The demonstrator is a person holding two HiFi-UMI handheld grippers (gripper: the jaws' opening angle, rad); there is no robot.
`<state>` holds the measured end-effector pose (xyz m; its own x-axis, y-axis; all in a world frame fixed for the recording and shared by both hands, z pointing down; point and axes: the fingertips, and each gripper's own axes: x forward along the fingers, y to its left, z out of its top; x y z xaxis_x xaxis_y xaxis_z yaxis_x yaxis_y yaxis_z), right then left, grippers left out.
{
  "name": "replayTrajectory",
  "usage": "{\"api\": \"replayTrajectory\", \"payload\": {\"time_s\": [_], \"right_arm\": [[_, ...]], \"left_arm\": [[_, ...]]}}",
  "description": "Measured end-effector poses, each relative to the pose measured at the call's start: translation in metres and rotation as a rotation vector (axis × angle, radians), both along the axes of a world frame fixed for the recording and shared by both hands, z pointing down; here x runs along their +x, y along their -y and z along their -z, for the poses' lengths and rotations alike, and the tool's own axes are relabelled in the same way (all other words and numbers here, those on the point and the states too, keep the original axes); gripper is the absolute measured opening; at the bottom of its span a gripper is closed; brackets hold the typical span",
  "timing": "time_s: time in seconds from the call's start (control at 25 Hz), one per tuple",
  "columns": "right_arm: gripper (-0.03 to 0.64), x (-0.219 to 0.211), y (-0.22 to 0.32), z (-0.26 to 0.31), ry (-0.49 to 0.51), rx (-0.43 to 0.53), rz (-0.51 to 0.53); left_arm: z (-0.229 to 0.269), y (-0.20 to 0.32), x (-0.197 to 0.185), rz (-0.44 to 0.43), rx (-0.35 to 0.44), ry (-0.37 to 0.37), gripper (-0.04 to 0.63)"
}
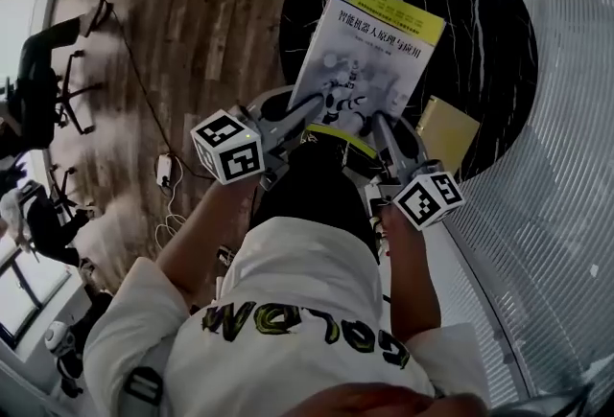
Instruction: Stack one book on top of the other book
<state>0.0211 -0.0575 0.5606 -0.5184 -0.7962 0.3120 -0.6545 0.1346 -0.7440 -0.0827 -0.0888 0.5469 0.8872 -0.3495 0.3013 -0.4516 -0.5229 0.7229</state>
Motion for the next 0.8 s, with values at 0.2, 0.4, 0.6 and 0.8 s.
{"api": "replayTrajectory", "payload": {"time_s": [0.2, 0.4, 0.6, 0.8], "right_arm": [[0.09, 0.01, -0.003, 0.063, -0.006, 0.053, 0.024], [0.089, 0.015, -0.017, 0.092, -0.01, 0.095, 0.044], [0.09, 0.02, -0.038, 0.106, -0.013, 0.101, 0.045], [0.089, 0.039, -0.053, 0.102, -0.023, 0.105, 0.005]], "left_arm": [[0.063, -0.007, 0.008, 0.029, 0.036, -0.015, 0.087], [0.093, -0.025, 0.012, 0.059, 0.079, -0.022, 0.087], [0.102, -0.045, 0.016, 0.054, 0.073, -0.03, 0.091], [0.098, -0.056, 0.036, 0.019, 0.079, -0.044, 0.091]]}}
